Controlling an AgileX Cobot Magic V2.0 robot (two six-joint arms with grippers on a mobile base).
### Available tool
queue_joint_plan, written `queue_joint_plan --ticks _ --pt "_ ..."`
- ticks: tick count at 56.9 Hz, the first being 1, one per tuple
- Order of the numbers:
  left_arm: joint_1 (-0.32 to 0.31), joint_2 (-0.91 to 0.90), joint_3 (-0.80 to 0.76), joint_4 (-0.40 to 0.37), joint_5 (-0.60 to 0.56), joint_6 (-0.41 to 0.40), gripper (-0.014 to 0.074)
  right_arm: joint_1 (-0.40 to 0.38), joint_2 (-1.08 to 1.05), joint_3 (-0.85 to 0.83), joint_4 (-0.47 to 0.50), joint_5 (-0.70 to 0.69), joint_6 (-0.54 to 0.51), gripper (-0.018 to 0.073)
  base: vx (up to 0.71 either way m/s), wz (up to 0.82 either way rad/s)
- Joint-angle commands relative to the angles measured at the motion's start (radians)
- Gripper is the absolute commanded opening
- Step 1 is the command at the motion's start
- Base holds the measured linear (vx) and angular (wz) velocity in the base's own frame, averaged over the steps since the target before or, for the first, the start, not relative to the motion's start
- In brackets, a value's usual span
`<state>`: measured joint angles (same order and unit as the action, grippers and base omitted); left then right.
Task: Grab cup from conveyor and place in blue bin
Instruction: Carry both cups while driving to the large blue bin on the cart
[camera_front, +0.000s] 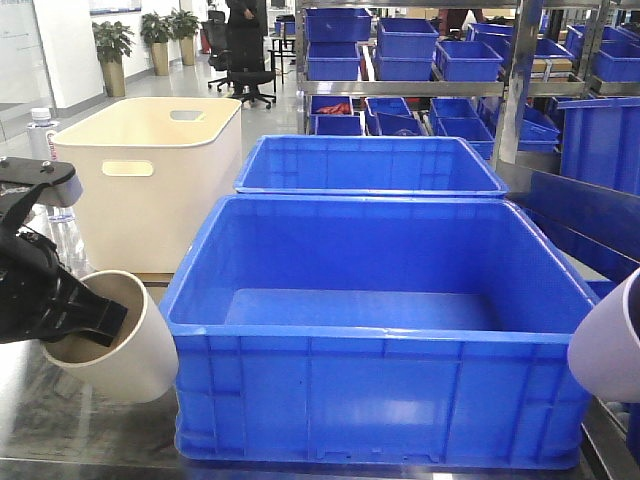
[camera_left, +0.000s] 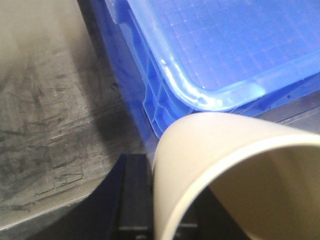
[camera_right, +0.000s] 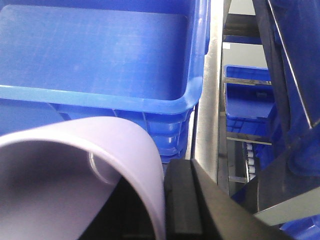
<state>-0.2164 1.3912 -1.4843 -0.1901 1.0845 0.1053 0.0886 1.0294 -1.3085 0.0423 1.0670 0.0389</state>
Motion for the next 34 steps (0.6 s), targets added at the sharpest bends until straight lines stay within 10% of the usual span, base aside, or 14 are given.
queue_joint_plan --ticks 1,34 --pt "-0.003 -0.032 -0.034 -0.022 -0.069 -0.002 -0.0008 -0.003 -0.015 -0.027 -0.001 -0.074 -0.007 -0.0009 0.0 0.0" --pt "-0.003 -0.031 -0.034 -0.025 -0.092 -0.002 -0.0008 -0.003 -0.015 -0.027 0.025 -0.082 -0.007 -0.0009 0.0 0.0"
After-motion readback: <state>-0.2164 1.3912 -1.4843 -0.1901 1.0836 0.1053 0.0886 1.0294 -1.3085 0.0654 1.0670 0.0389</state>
